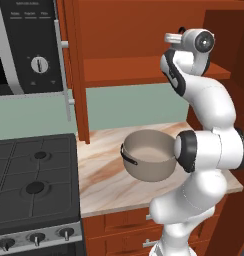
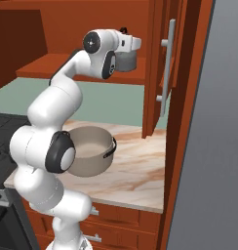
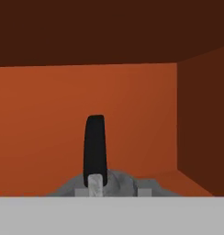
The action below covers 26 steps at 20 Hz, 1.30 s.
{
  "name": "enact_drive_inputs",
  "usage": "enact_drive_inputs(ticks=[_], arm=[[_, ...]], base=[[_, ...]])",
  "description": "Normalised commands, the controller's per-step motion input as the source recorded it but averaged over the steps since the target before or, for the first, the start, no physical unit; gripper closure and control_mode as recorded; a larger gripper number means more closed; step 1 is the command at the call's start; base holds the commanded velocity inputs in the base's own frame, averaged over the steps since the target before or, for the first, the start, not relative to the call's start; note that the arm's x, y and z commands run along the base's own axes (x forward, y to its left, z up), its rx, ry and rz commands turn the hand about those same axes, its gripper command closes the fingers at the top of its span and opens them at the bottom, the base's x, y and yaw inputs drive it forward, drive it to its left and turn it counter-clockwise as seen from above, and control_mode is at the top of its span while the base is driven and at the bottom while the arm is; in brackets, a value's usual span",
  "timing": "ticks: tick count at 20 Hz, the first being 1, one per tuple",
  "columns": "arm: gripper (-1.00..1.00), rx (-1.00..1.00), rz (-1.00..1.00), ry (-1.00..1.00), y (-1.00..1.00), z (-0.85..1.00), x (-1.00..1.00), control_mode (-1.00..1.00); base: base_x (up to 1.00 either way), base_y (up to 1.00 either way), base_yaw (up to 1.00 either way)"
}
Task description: Pick the kettle from the cabinet and place it on a stove burner. Then pick the pot from the counter and place it on another stove burner. Finally, turn both burners on.
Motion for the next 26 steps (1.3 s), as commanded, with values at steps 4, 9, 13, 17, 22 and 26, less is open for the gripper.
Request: enact_drive_inputs(ticks=[4,9,13,17,22,26], arm=[[1.0,0.0,0.0,0.0,0.0,0.0,0.04,-1.0],[1.0,0.0,0.0,0.0,0.03,0.0,0.08,-1.0],[1.0,-0.01,0.0,0.0,0.06,0.0,0.1,-1.0],[1.0,0.0,0.0,0.0,0.0,0.0,0.01,-1.0],[1.0,0.0,0.0,0.0,0.0,0.0,0.0,-1.0],[1.0,0.0,0.0,0.0,0.0,0.0,0.0,-1.0]], base=[[0.0,0.0,0.0],[0.0,0.0,0.0],[0.0,0.0,0.0],[0.0,0.0,0.0],[0.0,0.0,0.0],[0.0,0.0,0.0]])
